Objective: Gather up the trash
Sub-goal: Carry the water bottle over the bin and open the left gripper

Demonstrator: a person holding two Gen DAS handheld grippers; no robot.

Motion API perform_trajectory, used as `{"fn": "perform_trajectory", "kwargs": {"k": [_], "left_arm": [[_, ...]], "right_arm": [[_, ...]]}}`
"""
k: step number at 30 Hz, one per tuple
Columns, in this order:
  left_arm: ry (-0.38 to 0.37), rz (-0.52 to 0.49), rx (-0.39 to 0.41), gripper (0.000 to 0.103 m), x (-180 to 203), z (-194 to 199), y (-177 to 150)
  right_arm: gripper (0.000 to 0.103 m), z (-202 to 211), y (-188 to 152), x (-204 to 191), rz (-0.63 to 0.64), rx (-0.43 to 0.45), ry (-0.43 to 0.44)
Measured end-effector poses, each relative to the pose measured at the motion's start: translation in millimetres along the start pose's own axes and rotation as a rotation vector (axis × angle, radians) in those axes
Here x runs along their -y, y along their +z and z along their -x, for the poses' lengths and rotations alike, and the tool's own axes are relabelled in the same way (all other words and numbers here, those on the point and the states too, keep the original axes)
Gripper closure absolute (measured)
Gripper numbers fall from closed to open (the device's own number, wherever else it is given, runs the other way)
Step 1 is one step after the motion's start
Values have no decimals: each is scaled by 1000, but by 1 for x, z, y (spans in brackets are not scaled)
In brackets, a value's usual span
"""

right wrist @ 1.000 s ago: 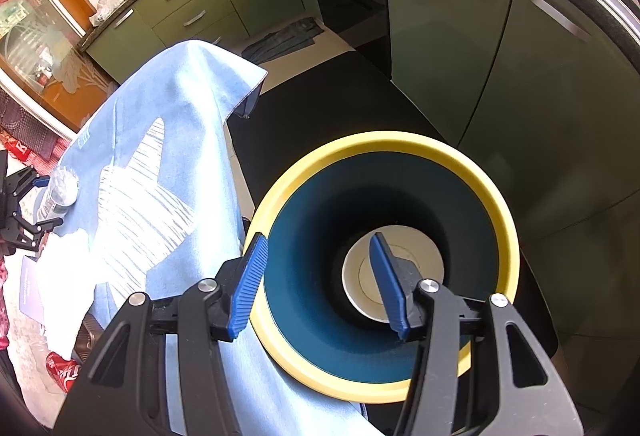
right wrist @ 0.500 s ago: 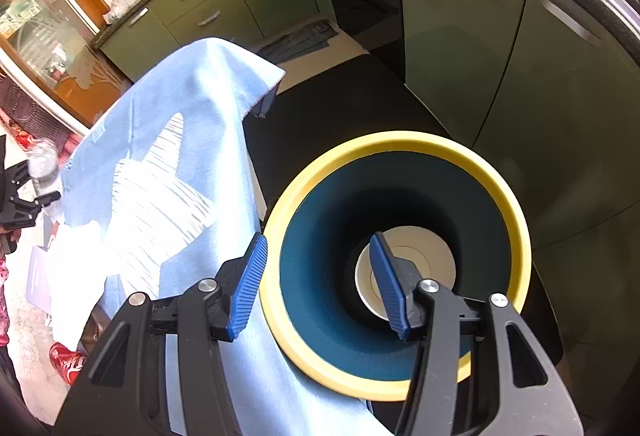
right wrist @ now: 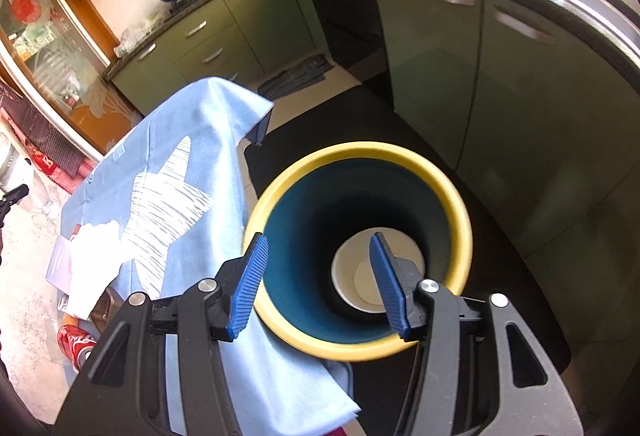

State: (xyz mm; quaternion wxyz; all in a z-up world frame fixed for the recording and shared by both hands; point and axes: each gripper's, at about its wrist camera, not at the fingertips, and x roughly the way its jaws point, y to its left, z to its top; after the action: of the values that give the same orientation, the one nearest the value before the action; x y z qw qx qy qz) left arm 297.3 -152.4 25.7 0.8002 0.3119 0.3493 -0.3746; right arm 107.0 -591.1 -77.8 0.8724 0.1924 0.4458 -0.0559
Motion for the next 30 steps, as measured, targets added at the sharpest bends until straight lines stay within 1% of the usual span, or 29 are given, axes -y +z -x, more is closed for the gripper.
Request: {"fn": "perform_trajectory", "kwargs": {"k": [4,7,9,10,14,17,19,21,24,26,27,28,29,30], "left_arm": [[-85,-48,12,38,58,-8,48],[-169,-101,10,38,107,-25,82],[-216,-140,-6,38,142,-44,103],[-237,-151,-12,38,154,-54,108],[-329,-193,-37,38,212,-102,143],[-374,-215,-58,38,253,-139,169],[-383,-231,-76,38,278,-164,184],[-390,-248,-87,38,295,-183,189],[-383,-253,-107,38,313,-209,196],[-365,-242,-118,37,321,-225,200],[-362,-227,-130,34,325,-235,203],[-364,-215,-138,24,326,-239,204],[-357,-186,-143,18,327,-245,207],[-356,-169,-141,17,324,-245,205]], "right_arm": [[52,23,-12,22,-16,40,-35],[52,38,-22,40,-37,65,-61],[52,43,-26,52,-50,75,-72],[52,45,-29,56,-54,79,-76],[52,53,-42,78,-80,89,-98],[52,57,-49,92,-105,91,-101],[52,58,-54,101,-121,91,-110],[52,59,-58,109,-134,89,-116],[52,59,-62,117,-153,85,-123],[50,59,-63,120,-162,81,-126],[47,59,-64,120,-164,84,-126],[47,60,-64,120,-163,86,-126],[47,60,-64,120,-162,87,-127],[47,60,-63,118,-157,89,-128]]}}
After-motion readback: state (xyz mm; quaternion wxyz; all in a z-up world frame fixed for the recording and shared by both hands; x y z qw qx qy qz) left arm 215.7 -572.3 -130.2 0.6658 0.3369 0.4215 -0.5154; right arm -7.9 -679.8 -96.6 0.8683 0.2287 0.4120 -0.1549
